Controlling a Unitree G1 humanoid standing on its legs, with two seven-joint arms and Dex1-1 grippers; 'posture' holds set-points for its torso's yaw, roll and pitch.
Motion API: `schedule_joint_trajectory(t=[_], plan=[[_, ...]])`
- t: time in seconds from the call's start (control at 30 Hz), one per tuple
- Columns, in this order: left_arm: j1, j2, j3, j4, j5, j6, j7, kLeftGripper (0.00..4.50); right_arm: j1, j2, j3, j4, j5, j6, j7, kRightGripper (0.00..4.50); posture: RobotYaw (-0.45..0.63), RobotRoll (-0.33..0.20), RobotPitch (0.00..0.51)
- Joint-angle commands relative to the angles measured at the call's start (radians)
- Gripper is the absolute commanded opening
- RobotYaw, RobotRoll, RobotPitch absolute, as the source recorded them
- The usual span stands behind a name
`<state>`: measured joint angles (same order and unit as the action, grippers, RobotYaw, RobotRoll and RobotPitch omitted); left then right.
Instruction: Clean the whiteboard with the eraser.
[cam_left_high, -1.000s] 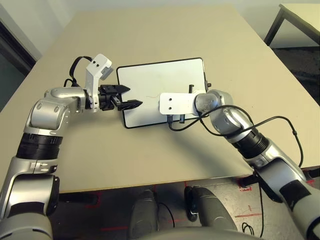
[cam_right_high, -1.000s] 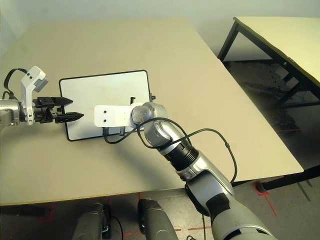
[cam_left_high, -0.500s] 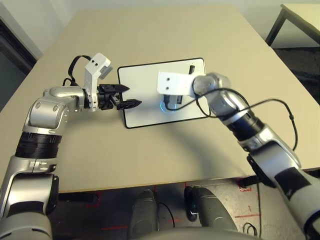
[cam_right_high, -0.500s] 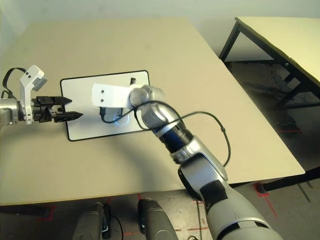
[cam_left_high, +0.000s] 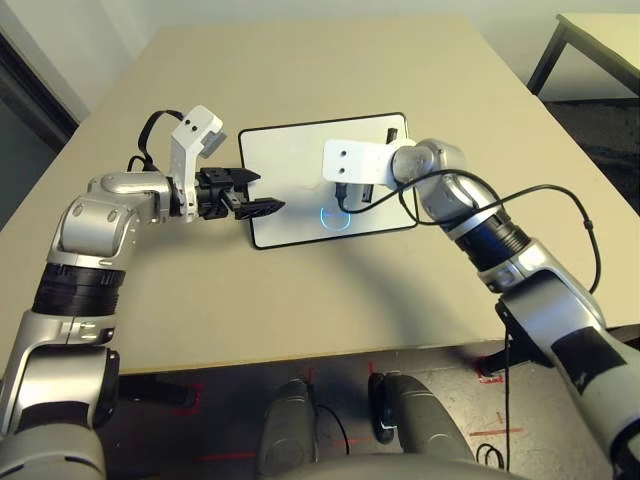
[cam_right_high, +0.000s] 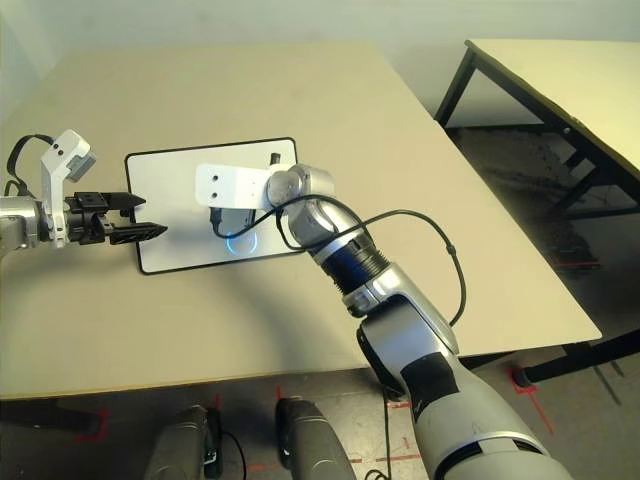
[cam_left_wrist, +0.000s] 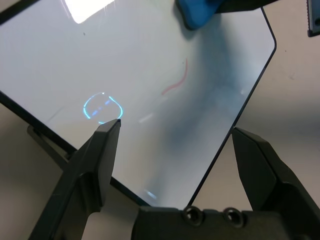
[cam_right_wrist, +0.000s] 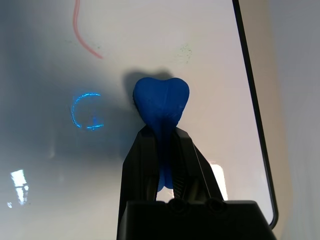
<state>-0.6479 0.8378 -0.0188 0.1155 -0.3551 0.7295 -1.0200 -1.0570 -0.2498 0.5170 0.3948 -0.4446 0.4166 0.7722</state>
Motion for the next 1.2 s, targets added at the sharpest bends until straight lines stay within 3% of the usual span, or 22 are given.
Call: schedule_joint_trajectory(t=[0.03, 0.23, 0.53, 0.7, 1.1, 1.2], plan=[[0.004, 0.003, -0.005, -0.005, 0.007, 0.003, -0.004, 4.5, 0.088, 0.002, 0.041, -0.088, 0.0, 0.038, 0.053, 0.29, -0.02, 0.0, 0.155], [0.007, 0.007, 0.001, -0.002, 0.007, 0.001, -0.001, 4.5, 0.18, 0.015, 0.1, -0.221, -0.019, 0.078, 0.102, 0.29, -0.02, 0.0, 0.16], [0.017, 0.003, 0.004, -0.015, 0.001, 0.009, 0.006, 4.5, 0.037, 0.153, 0.06, -0.008, -0.005, 0.031, 0.009, 0.29, -0.01, 0.0, 0.162], [0.025, 0.007, 0.006, -0.022, -0.001, 0.013, 0.008, 4.5, 0.018, 0.177, 0.061, 0.067, -0.004, -0.013, -0.019, 0.29, -0.01, 0.0, 0.16], [0.033, 0.04, 0.002, 0.0, 0.01, 0.002, -0.009, 4.5, 0.09, -0.045, 0.045, -0.01, -0.032, -0.035, 0.041, 0.28, -0.02, 0.0, 0.154], [0.035, 0.037, 0.0, 0.003, 0.011, 0.0, -0.01, 4.5, 0.083, -0.064, 0.042, -0.01, -0.027, -0.03, 0.041, 0.28, -0.03, 0.0, 0.152]])
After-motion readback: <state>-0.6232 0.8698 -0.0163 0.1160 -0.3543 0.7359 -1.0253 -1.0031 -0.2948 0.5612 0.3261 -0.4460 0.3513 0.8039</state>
